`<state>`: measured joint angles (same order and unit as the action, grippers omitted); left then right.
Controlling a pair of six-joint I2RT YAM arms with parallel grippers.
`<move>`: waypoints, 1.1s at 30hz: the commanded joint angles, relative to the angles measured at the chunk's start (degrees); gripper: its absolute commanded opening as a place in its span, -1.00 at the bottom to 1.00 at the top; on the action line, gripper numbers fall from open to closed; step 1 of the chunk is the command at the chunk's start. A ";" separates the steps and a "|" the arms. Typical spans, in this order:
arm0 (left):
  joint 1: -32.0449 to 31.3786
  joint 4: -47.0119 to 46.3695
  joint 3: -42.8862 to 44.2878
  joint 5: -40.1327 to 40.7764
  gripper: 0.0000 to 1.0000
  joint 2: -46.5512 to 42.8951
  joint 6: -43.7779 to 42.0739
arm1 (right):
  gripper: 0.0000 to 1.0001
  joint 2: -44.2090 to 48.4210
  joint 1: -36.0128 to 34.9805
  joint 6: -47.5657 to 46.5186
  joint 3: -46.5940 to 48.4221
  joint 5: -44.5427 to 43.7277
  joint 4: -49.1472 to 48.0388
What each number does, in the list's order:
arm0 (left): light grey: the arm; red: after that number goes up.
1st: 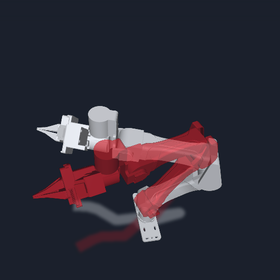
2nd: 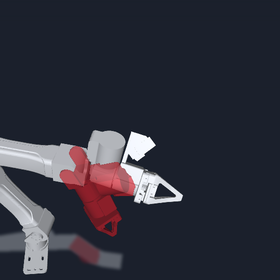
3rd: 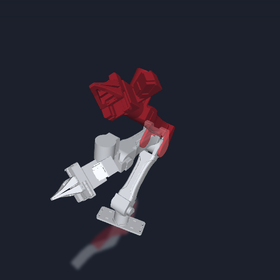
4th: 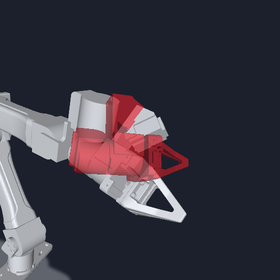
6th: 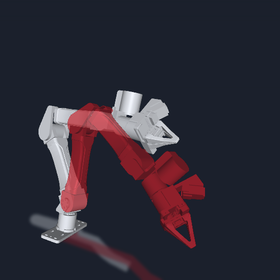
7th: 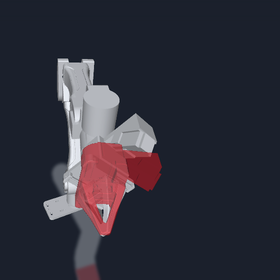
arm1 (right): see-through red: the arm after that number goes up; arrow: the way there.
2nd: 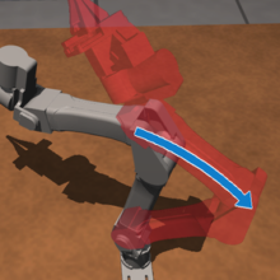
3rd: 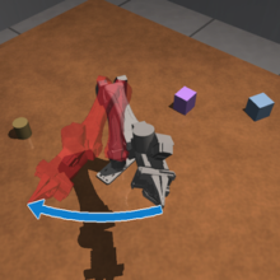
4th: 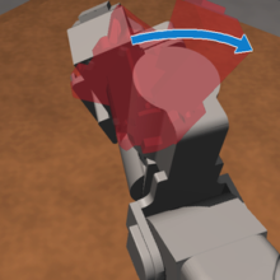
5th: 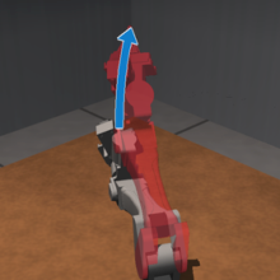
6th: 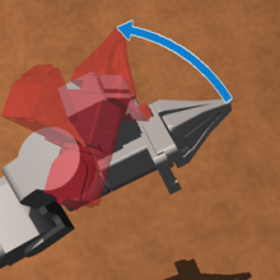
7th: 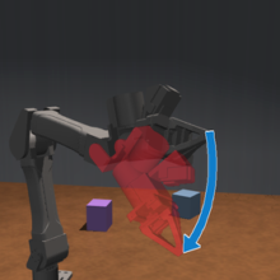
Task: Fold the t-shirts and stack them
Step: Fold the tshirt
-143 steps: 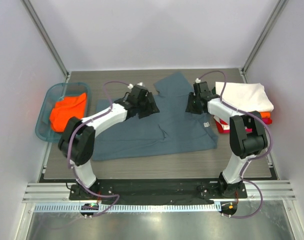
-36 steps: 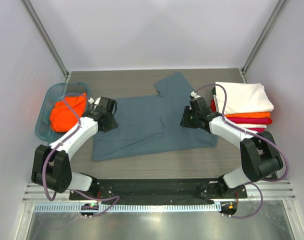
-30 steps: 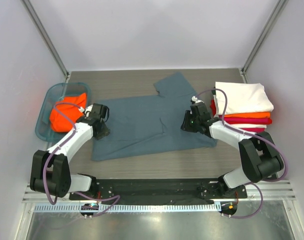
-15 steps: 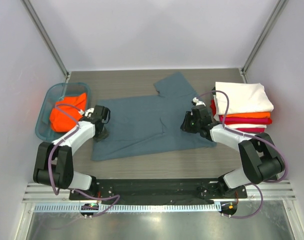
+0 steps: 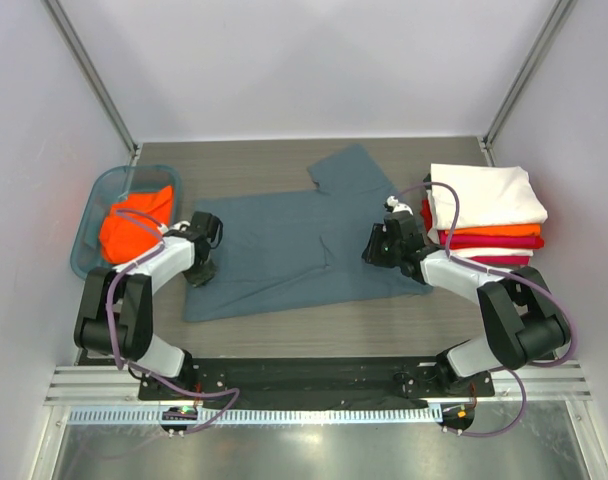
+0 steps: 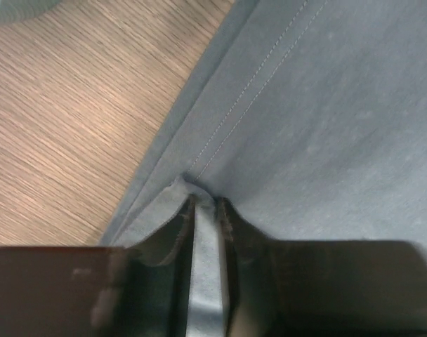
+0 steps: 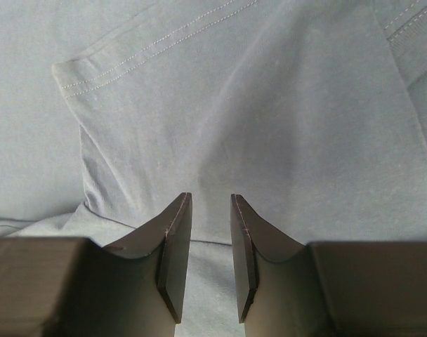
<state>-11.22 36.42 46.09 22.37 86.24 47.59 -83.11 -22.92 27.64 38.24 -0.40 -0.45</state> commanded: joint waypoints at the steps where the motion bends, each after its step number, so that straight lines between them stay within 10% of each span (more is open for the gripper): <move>1: 0.41 2.24 1.73 2.94 -0.73 0.60 1.71 | -0.31 1.55 -0.29 0.66 -0.53 -1.97 -2.45; 5: 0.50 3.12 1.90 3.55 -0.99 -0.63 2.41 | -0.31 0.85 -0.29 0.84 -0.80 -2.67 -2.45; 33: 5.16 9.63 3.31 6.37 -0.99 -8.90 6.28 | -0.33 -5.48 -0.29 3.30 1.75 -14.10 4.49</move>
<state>-7.25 45.12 48.64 25.91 77.10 52.77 -87.39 -23.27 30.48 39.33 -10.61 0.62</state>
